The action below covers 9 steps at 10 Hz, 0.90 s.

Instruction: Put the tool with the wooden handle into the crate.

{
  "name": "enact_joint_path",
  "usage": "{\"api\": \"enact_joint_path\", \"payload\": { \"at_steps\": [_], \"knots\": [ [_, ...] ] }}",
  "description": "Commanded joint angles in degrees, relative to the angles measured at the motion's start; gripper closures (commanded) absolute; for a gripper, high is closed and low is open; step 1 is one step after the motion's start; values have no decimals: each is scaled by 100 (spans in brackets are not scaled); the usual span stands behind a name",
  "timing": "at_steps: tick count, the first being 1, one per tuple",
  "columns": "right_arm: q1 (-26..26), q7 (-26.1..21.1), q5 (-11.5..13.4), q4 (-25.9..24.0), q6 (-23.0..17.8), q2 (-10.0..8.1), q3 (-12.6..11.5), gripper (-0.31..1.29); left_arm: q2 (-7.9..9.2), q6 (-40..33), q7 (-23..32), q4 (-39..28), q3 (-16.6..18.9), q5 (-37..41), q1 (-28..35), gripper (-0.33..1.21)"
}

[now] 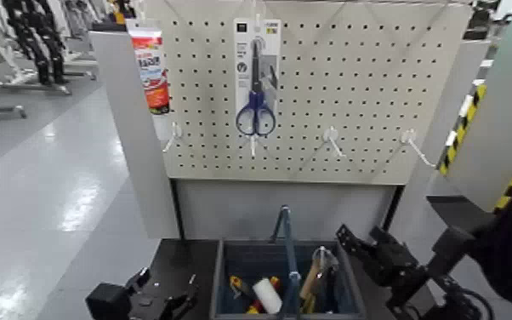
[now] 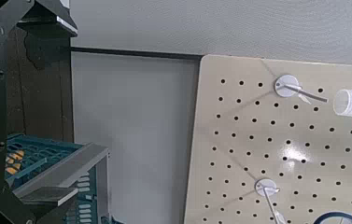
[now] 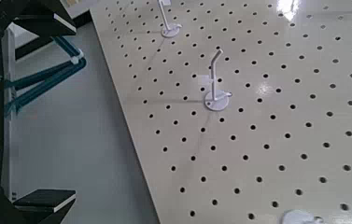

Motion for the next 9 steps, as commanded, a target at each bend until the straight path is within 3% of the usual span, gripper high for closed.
{"api": "enact_joint_path", "payload": {
  "at_steps": [1, 3, 9],
  "knots": [
    [463, -585, 728, -634, -347, 56, -44, 8, 0, 2, 0, 0, -1, 0, 0, 11],
    [754, -955, 1220, -889, -585, 117, -70, 9, 0, 2, 0, 0, 8, 0, 8, 11],
    [1518, -1684, 2151, -1047, -1261, 381, -97, 12, 9, -15, 0, -9, 25, 0, 26, 11]
  ]
}}
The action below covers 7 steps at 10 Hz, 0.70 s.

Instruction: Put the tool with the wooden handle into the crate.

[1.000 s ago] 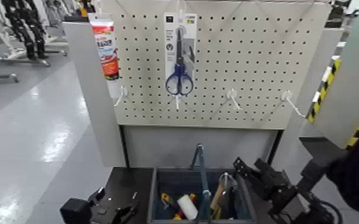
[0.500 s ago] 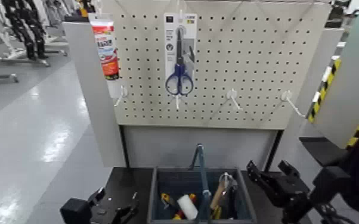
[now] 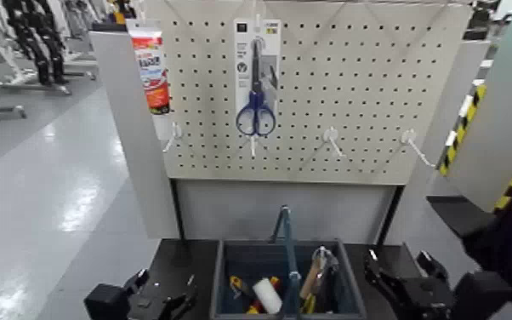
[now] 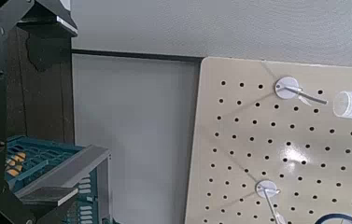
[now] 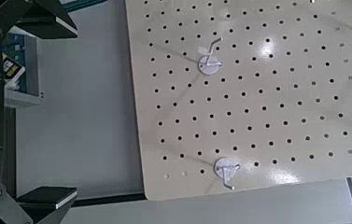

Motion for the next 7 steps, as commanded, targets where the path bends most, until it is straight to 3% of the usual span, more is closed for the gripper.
{"api": "enact_joint_path", "payload": {
  "at_steps": [1, 3, 7],
  "knots": [
    [230, -167, 357, -7, -187, 92, 48, 12, 0, -10, 0, -7, 8, 3, 11, 11],
    [380, -238, 541, 46, -292, 163, 57, 12, 0, -28, 0, -7, 17, 3, 20, 11],
    [556, -326, 638, 107, -486, 259, 83, 12, 0, -54, 0, -16, 43, -6, 55, 11]
  ]
}}
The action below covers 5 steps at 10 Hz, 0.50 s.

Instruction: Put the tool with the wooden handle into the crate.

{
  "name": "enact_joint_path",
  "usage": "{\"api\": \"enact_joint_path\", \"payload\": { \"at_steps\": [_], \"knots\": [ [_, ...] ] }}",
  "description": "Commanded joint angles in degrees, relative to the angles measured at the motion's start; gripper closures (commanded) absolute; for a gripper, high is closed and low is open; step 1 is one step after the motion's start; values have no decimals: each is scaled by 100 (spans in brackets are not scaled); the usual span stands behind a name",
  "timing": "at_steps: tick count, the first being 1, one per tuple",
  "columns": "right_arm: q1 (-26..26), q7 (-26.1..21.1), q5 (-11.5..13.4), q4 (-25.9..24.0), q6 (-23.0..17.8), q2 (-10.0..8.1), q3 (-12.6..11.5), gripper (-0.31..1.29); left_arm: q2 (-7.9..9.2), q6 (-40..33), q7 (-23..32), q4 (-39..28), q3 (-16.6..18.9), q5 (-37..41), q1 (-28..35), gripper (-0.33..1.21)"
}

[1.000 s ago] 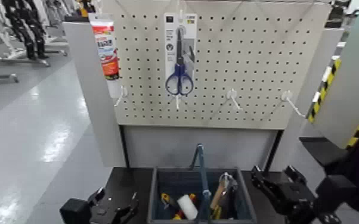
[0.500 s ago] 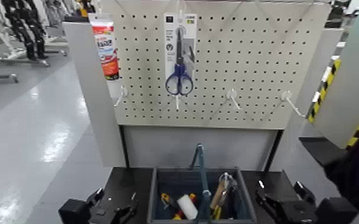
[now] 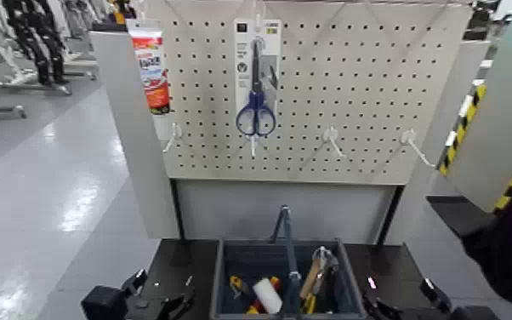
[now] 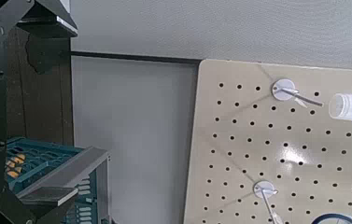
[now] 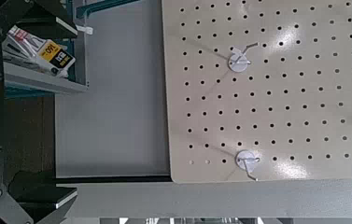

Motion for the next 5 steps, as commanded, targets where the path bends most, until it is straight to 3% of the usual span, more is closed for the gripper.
{"api": "enact_joint_path", "payload": {
  "at_steps": [1, 5],
  "knots": [
    [51, 9, 37, 7, -71, 46, 20, 12, 0, -12, 0, -9, 11, -1, 14, 11],
    [42, 36, 46, 7, -80, 46, 11, 12, 0, -21, 0, -9, 20, -1, 23, 11]
  ]
}}
